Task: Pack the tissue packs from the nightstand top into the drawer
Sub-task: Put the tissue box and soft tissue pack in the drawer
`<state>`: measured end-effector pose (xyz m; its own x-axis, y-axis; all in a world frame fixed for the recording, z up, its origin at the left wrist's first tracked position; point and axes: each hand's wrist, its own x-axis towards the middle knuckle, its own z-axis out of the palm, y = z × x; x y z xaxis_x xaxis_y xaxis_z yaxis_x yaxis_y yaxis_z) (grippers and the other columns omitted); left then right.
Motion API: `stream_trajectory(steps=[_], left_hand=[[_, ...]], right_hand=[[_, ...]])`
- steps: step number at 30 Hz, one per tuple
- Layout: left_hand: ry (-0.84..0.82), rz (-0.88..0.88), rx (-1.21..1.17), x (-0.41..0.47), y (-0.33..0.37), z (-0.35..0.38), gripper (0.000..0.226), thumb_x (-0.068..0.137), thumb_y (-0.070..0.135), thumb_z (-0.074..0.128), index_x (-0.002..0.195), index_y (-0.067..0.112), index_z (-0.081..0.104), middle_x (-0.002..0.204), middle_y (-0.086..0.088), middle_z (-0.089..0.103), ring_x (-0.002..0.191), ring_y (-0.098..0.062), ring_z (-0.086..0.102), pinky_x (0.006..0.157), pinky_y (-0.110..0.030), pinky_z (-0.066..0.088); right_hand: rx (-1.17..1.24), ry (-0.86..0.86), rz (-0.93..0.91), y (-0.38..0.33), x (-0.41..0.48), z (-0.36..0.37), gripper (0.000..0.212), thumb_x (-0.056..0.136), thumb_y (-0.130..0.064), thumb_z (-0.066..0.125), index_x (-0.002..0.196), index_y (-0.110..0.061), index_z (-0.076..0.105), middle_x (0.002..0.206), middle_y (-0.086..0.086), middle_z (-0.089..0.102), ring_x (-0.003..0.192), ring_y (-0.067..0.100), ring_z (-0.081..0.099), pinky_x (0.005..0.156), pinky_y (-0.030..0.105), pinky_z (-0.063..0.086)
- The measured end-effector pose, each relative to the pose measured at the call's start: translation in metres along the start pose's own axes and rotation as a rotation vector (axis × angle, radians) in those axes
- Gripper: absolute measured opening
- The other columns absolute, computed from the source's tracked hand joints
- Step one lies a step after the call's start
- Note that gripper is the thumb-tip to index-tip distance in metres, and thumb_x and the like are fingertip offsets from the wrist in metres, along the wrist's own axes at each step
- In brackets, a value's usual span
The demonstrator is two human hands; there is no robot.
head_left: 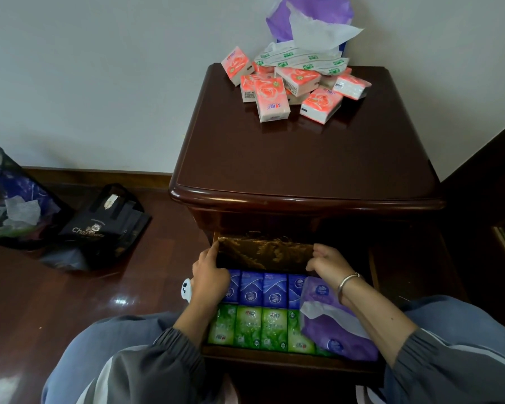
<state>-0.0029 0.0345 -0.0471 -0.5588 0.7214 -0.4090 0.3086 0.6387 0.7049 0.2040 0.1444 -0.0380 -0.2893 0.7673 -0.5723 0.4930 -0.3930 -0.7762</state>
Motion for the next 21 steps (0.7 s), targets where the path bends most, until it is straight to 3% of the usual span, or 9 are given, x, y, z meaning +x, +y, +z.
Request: stream_trajectory(steps=[2, 7, 8, 10, 12, 14, 18, 21], left_hand=[[0.006, -0.031, 0.006, 0.0, 0.0, 0.001, 0.08, 0.077, -0.004, 0.04, 0.15, 0.029, 0.03, 0.149, 0.002, 0.037, 0.136, -0.027, 0.028, 0.104, -0.044, 0.028], [0.015, -0.076, 0.012, 0.002, 0.001, 0.005, 0.08, 0.078, -0.002, 0.043, 0.148, 0.034, 0.03, 0.147, 0.005, 0.029, 0.132, -0.022, 0.024, 0.102, -0.042, 0.024], [0.016, -0.084, 0.007, 0.002, 0.0, 0.006, 0.079, 0.078, -0.002, 0.043, 0.148, 0.034, 0.03, 0.145, 0.004, 0.029, 0.13, -0.022, 0.025, 0.102, -0.042, 0.024], [0.017, -0.096, 0.006, 0.002, -0.001, 0.007, 0.077, 0.079, -0.001, 0.044, 0.147, 0.033, 0.032, 0.144, 0.003, 0.028, 0.129, -0.023, 0.025, 0.102, -0.041, 0.024], [0.018, -0.109, 0.013, 0.0, -0.003, 0.007, 0.075, 0.079, 0.0, 0.044, 0.146, 0.032, 0.033, 0.144, 0.002, 0.027, 0.129, -0.023, 0.025, 0.103, -0.041, 0.024], [0.013, -0.117, 0.029, -0.002, -0.004, 0.008, 0.074, 0.08, 0.001, 0.045, 0.146, 0.032, 0.032, 0.144, 0.002, 0.026, 0.13, -0.023, 0.025, 0.104, -0.041, 0.025], [0.004, -0.116, 0.038, -0.006, -0.005, 0.008, 0.073, 0.081, 0.004, 0.049, 0.146, 0.034, 0.031, 0.145, 0.001, 0.026, 0.131, -0.025, 0.026, 0.105, -0.043, 0.025], [0.008, -0.119, 0.05, -0.009, -0.007, 0.008, 0.071, 0.082, 0.006, 0.05, 0.146, 0.032, 0.032, 0.146, 0.0, 0.026, 0.132, -0.025, 0.026, 0.104, -0.043, 0.025]], right_hand=[[0.004, 0.006, -0.004, 0.002, 0.001, 0.001, 0.035, 0.079, 0.008, 0.049, 0.103, -0.012, 0.064, 0.1, 0.01, 0.066, 0.095, 0.023, 0.06, 0.079, 0.03, 0.047], [0.041, 0.055, -0.031, 0.0, 0.005, 0.005, 0.041, 0.081, 0.009, 0.046, 0.097, -0.025, 0.062, 0.107, 0.003, 0.062, 0.092, 0.012, 0.056, 0.072, 0.018, 0.044], [0.027, 0.057, -0.019, 0.001, 0.005, 0.005, 0.041, 0.083, 0.008, 0.046, 0.11, -0.02, 0.061, 0.117, 0.005, 0.059, 0.097, 0.013, 0.055, 0.075, 0.02, 0.044], [-0.038, 0.042, 0.02, 0.003, 0.005, 0.006, 0.058, 0.086, 0.004, 0.049, 0.141, -0.013, 0.04, 0.137, 0.009, 0.047, 0.116, 0.019, 0.05, 0.087, 0.024, 0.042], [-0.107, 0.008, 0.032, 0.004, 0.005, 0.008, 0.069, 0.087, 0.002, 0.051, 0.149, -0.014, 0.022, 0.145, 0.012, 0.039, 0.13, 0.024, 0.043, 0.097, 0.028, 0.041], [-0.153, 0.0, 0.03, 0.005, 0.004, 0.009, 0.071, 0.088, 0.001, 0.052, 0.149, -0.013, 0.019, 0.146, 0.015, 0.038, 0.134, 0.025, 0.039, 0.104, 0.031, 0.038], [-0.228, 0.003, 0.024, 0.006, 0.003, 0.007, 0.07, 0.087, -0.004, 0.055, 0.148, -0.011, 0.022, 0.14, 0.014, 0.046, 0.129, 0.022, 0.046, 0.092, 0.022, 0.039], [-0.269, -0.008, 0.026, 0.01, 0.001, 0.007, 0.072, 0.086, -0.007, 0.057, 0.149, -0.009, 0.022, 0.141, 0.015, 0.045, 0.13, 0.022, 0.044, 0.093, 0.021, 0.037]])
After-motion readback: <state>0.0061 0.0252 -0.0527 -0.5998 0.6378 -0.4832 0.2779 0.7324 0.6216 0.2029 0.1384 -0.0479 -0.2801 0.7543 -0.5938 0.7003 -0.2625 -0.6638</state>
